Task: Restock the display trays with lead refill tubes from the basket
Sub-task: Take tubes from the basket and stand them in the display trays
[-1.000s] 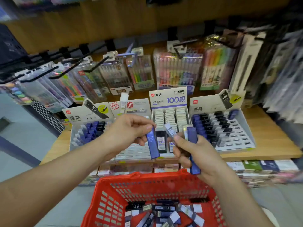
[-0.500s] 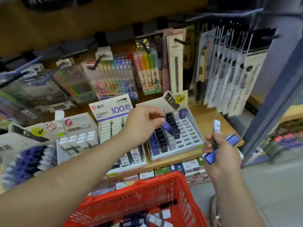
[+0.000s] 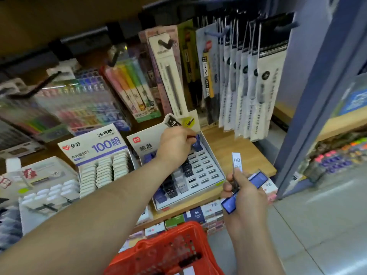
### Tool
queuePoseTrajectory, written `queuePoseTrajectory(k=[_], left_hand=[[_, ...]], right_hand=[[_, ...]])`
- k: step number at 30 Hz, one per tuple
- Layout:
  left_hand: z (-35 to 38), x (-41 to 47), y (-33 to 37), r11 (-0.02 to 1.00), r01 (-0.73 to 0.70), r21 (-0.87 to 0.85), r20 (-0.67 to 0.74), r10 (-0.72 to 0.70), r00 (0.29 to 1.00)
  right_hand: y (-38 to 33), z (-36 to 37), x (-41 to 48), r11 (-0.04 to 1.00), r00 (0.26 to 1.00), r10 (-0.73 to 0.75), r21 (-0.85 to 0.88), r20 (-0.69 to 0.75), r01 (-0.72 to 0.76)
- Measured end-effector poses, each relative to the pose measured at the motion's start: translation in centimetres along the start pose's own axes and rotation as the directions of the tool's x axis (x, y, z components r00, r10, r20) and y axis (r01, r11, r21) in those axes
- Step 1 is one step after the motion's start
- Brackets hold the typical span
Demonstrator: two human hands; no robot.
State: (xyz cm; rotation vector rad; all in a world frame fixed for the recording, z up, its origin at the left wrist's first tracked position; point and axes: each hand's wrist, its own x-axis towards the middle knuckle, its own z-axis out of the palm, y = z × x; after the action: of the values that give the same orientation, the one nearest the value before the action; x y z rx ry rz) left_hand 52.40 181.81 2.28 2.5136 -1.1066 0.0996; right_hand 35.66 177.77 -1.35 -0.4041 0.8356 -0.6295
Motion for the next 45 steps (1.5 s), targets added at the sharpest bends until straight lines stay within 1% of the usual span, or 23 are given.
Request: queuePoseTrajectory(k=[4,6,10,14,16,17,18,19,20,21,22,23,24,25,27,29,30,31,33,35,37,41,45], left_hand=[[0.1,0.8,-0.3,0.995,-0.062,0.077,0.070,0.056,0.996],[0.3,1.1,-0.2,0.990,-0.081,0.111,0.080,0.073,0.994],[0.7,1.6,0.2,0.996,-0.015,0.087,0.061,0.009,0.998],[1.5,1.6,-0.3,0.962,-0.122,0.242,0.111,0.098,0.989],[1.6,1.2,-0.3,0.950,-0.147,0.275,0.103,0.123,0.987],[1.5,0.8,-0.1,0.965,-0.127,0.231,0.076,0.113,0.991],[1.0,0.3,0.5,0.987,-0.082,0.141,0.045,0.076,0.996],[0.4,-0.4,1.2,1.000,0.009,-0.019,0.038,-0.008,0.999],[-0.5,-1.4,2.1,0.964,0.126,-0.236,0.091,-0.107,0.990],[-1.4,-2.5,3.1,0.869,0.229,-0.439,0.181,-0.165,0.970],[-2.2,-3.6,3.9,0.768,0.296,-0.568,0.251,-0.181,0.951],[-2.7,-4.7,4.5,0.747,0.297,-0.596,0.273,-0.159,0.949],[-3.2,-5.7,4.9,0.754,0.285,-0.592,0.266,-0.151,0.952],[-3.4,-6.5,5.2,0.752,0.288,-0.594,0.244,-0.173,0.954],[-3.4,-7.7,5.7,0.675,0.345,-0.652,0.217,-0.269,0.938],[-3.4,-8.3,5.6,0.596,0.394,-0.700,0.211,-0.355,0.911],[-3.5,-8.4,5.3,0.580,0.396,-0.712,0.193,-0.380,0.904],[-3.6,-8.3,4.7,0.592,0.378,-0.712,0.157,-0.390,0.907],[-4.3,-7.5,3.4,0.693,0.320,-0.646,0.042,-0.386,0.921],[-4.9,-6.0,2.0,0.823,0.272,-0.499,-0.063,-0.347,0.936],[-5.0,-4.5,1.1,0.913,0.237,-0.332,-0.117,-0.289,0.950],[-3.9,-2.7,0.2,0.991,0.122,-0.060,-0.105,-0.128,0.986],[-2.0,-1.6,-0.4,0.994,0.002,0.114,-0.036,0.002,0.999]], right_hand=[[0.1,-0.1,-0.1,1.000,1.000,0.002,0.006,0.010,-0.002],[0.3,-0.2,-0.1,0.999,1.000,-0.018,-0.026,0.016,0.018],[0.5,-0.2,-0.1,0.990,0.996,-0.078,-0.113,0.037,0.081],[0.3,-0.2,-0.3,0.988,0.995,-0.091,-0.121,0.037,0.095],[0.1,-0.1,-0.5,0.989,0.995,-0.088,-0.118,0.040,0.092],[0.0,0.0,-0.6,0.989,0.995,-0.089,-0.119,0.041,0.093],[0.0,0.0,-0.6,0.988,0.995,-0.091,-0.125,0.042,0.096],[0.1,0.1,-0.6,0.986,0.995,-0.094,-0.137,0.044,0.099],[0.1,0.2,-0.6,0.983,0.994,-0.095,-0.152,0.052,0.102],[0.1,0.3,-0.7,0.981,0.993,-0.096,-0.162,0.068,0.106],[0.1,0.5,-0.9,0.980,0.992,-0.094,-0.167,0.086,0.107],[0.0,0.7,-1.1,0.981,0.991,-0.088,-0.164,0.101,0.104],[-0.1,0.9,-1.3,0.984,0.991,-0.076,-0.151,0.109,0.092],[-0.2,1.2,-1.5,0.991,0.992,-0.056,-0.117,0.114,0.069],[-0.4,1.7,-1.8,1.000,0.992,0.002,-0.011,0.129,-0.001],[-0.4,1.9,-1.9,0.999,0.990,0.035,0.030,0.137,-0.039],[-0.3,1.8,-1.8,0.998,0.991,0.042,0.032,0.127,-0.046],[-0.3,1.7,-1.8,0.998,0.993,0.050,0.040,0.106,-0.055],[-0.2,1.3,-1.7,0.994,0.996,0.077,0.068,0.054,-0.080],[-0.2,0.9,-1.5,0.993,0.995,0.095,0.070,-0.010,-0.095],[-0.2,0.7,-1.4,0.992,0.992,0.111,0.057,-0.055,-0.108],[-0.2,0.8,-1.1,0.980,0.981,0.185,0.090,-0.055,-0.180],[-0.3,0.6,-0.6,0.951,0.971,0.239,0.197,0.011,-0.236]])
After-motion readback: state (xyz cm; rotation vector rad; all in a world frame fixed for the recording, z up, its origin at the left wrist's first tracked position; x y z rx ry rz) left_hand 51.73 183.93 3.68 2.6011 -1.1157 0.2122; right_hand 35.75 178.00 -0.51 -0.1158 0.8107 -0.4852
